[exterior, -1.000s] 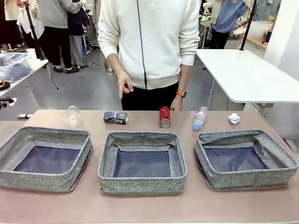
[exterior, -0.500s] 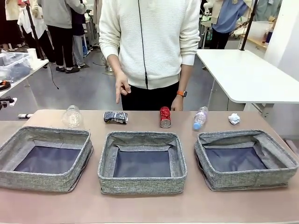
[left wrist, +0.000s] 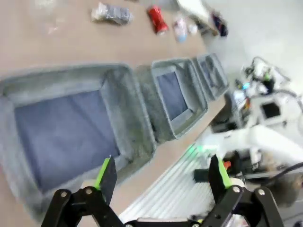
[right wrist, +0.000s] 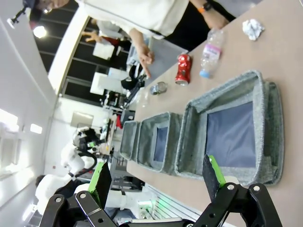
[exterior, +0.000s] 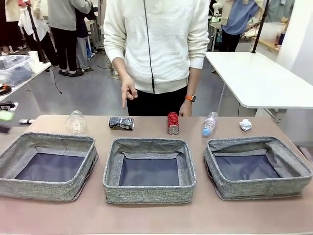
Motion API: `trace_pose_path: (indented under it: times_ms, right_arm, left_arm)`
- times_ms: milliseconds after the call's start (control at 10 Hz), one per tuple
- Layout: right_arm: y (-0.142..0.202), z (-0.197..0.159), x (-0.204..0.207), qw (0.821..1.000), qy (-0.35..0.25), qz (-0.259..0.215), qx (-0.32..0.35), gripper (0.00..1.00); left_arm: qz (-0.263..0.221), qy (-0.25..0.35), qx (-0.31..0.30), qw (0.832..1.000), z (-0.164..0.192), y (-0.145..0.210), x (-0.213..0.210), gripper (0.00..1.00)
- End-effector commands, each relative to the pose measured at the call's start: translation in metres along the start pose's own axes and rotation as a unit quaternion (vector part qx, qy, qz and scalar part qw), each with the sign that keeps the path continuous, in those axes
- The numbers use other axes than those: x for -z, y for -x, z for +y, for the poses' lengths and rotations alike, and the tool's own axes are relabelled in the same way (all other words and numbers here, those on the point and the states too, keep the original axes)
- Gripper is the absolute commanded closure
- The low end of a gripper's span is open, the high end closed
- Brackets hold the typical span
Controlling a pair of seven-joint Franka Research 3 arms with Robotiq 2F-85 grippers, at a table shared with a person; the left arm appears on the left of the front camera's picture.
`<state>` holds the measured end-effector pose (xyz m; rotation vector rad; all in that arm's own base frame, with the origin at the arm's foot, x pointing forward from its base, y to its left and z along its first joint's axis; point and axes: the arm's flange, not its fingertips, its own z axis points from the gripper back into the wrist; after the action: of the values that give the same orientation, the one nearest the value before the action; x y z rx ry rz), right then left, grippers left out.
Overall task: Sort the waste into the appropriate baskets.
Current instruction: Pick up the waste item pointed out by the person.
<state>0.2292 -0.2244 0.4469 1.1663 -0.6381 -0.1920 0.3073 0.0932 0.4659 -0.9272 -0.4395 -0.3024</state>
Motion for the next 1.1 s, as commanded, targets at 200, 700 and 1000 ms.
trace_pose_path:
  times_ms: [200, 700, 1000]
  right_arm:
    - [-0.004, 0.002, -0.001, 1.0, -0.011, -0.008, -0.013, 0.0]
    - [-0.004, 0.002, -0.001, 1.0, -0.011, -0.008, -0.013, 0.0]
    - [-0.004, 0.002, -0.001, 1.0, -0.011, -0.008, -0.013, 0.0]
  left_arm:
    - [0.08, -0.077, 0.437, 0.893, -0.105, -0.01, 0.185, 0.0]
    - [0.149, -0.071, 0.398, 0.902, -0.154, -0.035, 0.228, 0.0]
    - [0.149, -0.071, 0.398, 0.902, -0.154, -0.035, 0.228, 0.0]
